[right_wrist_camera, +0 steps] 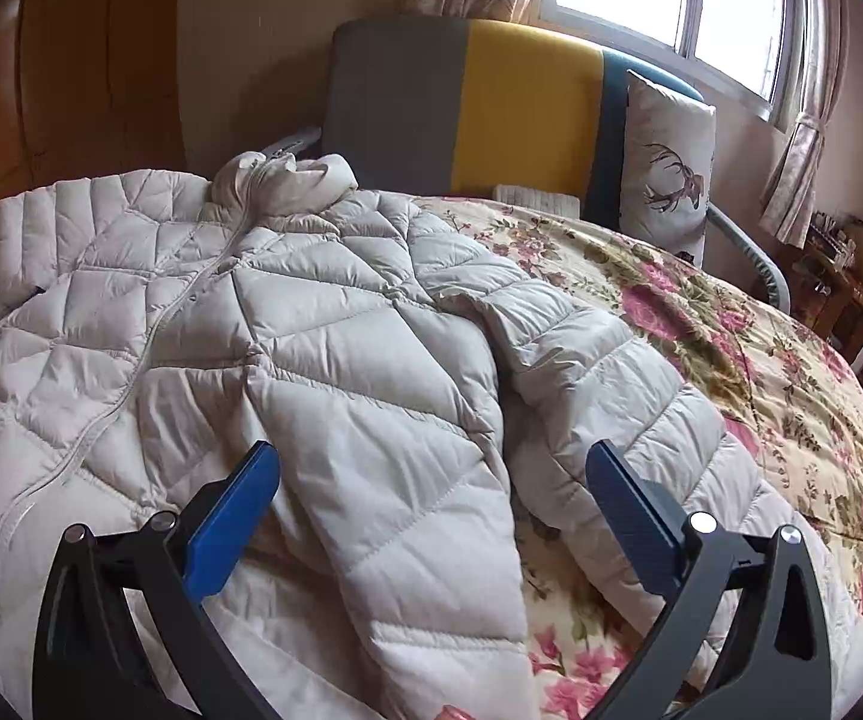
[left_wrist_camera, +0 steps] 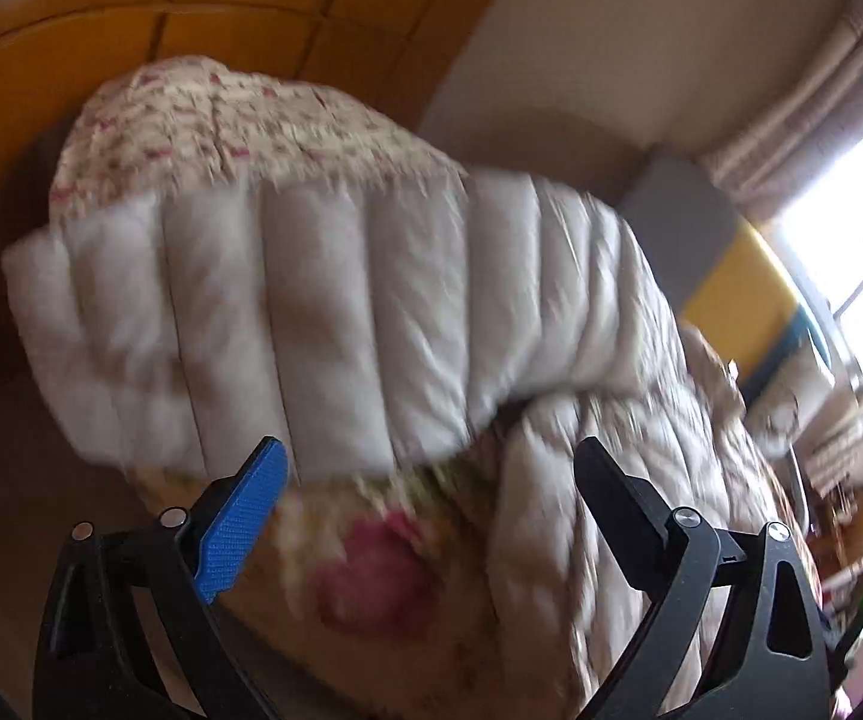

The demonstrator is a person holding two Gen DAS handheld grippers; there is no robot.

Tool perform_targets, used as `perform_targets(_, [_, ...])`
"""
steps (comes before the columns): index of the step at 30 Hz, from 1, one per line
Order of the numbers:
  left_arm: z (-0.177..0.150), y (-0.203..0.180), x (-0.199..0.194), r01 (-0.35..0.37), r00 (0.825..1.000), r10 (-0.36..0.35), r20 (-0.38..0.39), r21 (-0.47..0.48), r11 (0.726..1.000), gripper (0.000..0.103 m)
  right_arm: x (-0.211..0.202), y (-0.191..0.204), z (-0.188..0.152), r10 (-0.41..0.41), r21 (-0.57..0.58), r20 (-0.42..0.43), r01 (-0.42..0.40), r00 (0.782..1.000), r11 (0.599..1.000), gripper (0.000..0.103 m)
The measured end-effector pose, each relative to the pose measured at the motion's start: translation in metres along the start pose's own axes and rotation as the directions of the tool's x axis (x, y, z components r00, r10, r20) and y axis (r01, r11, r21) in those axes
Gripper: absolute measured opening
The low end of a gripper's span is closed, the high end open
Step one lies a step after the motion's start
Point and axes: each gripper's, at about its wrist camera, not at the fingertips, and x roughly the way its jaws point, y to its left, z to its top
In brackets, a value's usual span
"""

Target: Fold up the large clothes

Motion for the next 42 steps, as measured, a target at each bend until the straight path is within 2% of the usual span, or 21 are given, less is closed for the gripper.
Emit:
perform_targets(3, [0.033, -0.013, 0.018, -0.096, 0.994, 0.087, 0.07, 0.128, 0.987, 0.092, 0.021, 0.004, -0.005, -0.002, 0.0, -0.049, 0.002, 0.999, 1.0, 0.101])
perform_targets(4, [0.045, -0.017, 0.032, -0.177, 0.982, 0.162, 0.093, 0.179, 0.968, 0.085, 0.026, 0.003, -0.008, -0.001, 0.005, -0.063, 0.001, 0.998, 1.0, 0.101])
perform_targets(6, [0.06, -0.011, 0.055, -0.236, 0.971, 0.226, 0.073, 0.188, 0.953, 0.079, 0.034, -0.001, -0.012, 0.02, 0.03, -0.085, -0.017, 0.996, 0.999, 0.101])
perform_targets(8, [0.076, 0.002, 0.089, -0.268, 0.963, 0.27, 0.009, 0.158, 0.95, 0.075, 0.038, -0.006, -0.014, 0.043, 0.058, -0.102, -0.037, 0.994, 0.998, 0.101])
perform_targets(10, [0.082, 0.021, 0.118, -0.319, 0.944, 0.326, -0.043, 0.13, 0.939, 0.072, 0.042, -0.009, -0.015, 0.063, 0.074, -0.116, -0.055, 0.991, 0.996, 0.101])
perform_targets(13, [0.086, 0.038, 0.14, -0.377, 0.923, 0.384, -0.017, 0.151, 0.914, 0.072, 0.048, -0.013, -0.017, 0.094, 0.099, -0.134, -0.081, 0.987, 0.992, 0.101])
perform_targets(14, [0.09, 0.04, 0.14, -0.381, 0.923, 0.386, -0.005, 0.146, 0.913, 0.072, 0.05, -0.015, -0.017, 0.107, 0.111, -0.137, -0.092, 0.985, 0.99, 0.101])
perform_targets(16, [0.095, 0.047, 0.123, -0.343, 0.939, 0.344, 0.007, 0.088, 0.935, 0.073, 0.051, -0.018, -0.018, 0.132, 0.136, -0.139, -0.113, 0.981, 0.984, 0.101])
perform_targets(19, [0.089, 0.061, 0.082, -0.245, 0.968, 0.246, 0.042, -0.038, 0.969, 0.087, 0.051, -0.02, -0.019, 0.149, 0.153, -0.138, -0.127, 0.979, 0.98, 0.101])
perform_targets(21, [0.077, 0.065, 0.052, -0.201, 0.975, 0.208, 0.073, -0.091, 0.975, 0.087, 0.051, -0.02, -0.019, 0.146, 0.151, -0.138, -0.125, 0.98, 0.981, 0.101])
perform_targets(23, [0.059, 0.075, 0.021, -0.193, 0.973, 0.209, 0.096, -0.156, 0.969, 0.087, 0.051, -0.02, -0.019, 0.144, 0.149, -0.137, -0.123, 0.98, 0.981, 0.101])
perform_targets(25, [0.034, 0.092, -0.005, -0.185, 0.967, 0.223, 0.12, -0.269, 0.945, 0.087, 0.051, -0.02, -0.019, 0.147, 0.152, -0.137, -0.126, 0.98, 0.98, 0.101])
perform_targets(27, [0.011, 0.109, -0.015, -0.159, 0.973, 0.208, 0.096, -0.37, 0.915, 0.087, 0.052, -0.019, -0.019, 0.15, 0.154, -0.138, -0.128, 0.979, 0.98, 0.101])
perform_targets(29, [-0.011, 0.123, -0.012, -0.16, 0.982, 0.187, 0.014, -0.45, 0.878, 0.073, 0.052, -0.019, -0.019, 0.15, 0.154, -0.138, -0.128, 0.979, 0.98, 0.101])
perform_targets(32, [-0.026, 0.132, 0.006, -0.053, 0.999, 0.043, -0.032, -0.509, 0.859, 0.066, 0.052, -0.019, -0.019, 0.15, 0.154, -0.138, -0.128, 0.979, 0.98, 0.101])
perform_targets(35, [-0.024, 0.136, 0.019, 0.061, 0.998, -0.059, 0.022, -0.568, 0.821, 0.066, 0.051, -0.019, -0.019, 0.151, 0.156, -0.137, -0.129, 0.979, 0.979, 0.101])
perform_targets(37, [-0.02, 0.141, 0.025, 0.125, 0.992, -0.1, 0.076, -0.617, 0.777, 0.066, 0.051, -0.019, -0.019, 0.151, 0.156, -0.137, -0.129, 0.979, 0.979, 0.101])
perform_targets(39, [-0.017, 0.147, 0.027, 0.132, 0.991, -0.082, 0.107, -0.661, 0.738, 0.055, 0.051, -0.02, -0.019, 0.152, 0.156, -0.137, -0.13, 0.979, 0.979, 0.101])
perform_targets(40, [-0.013, 0.149, 0.029, 0.123, 0.992, -0.066, 0.11, -0.677, 0.726, 0.029, 0.051, -0.02, -0.019, 0.152, 0.157, -0.137, -0.13, 0.979, 0.979, 0.101])
perform_targets(41, [-0.009, 0.15, 0.03, 0.104, 0.994, -0.05, 0.098, -0.676, 0.73, 0.011, 0.051, -0.02, -0.019, 0.153, 0.158, -0.137, -0.131, 0.979, 0.979, 0.101])
perform_targets(42, [-0.003, 0.149, 0.029, 0.088, 0.995, -0.036, 0.092, -0.669, 0.738, 0.008, 0.051, -0.02, -0.019, 0.153, 0.158, -0.137, -0.131, 0.979, 0.979, 0.101])
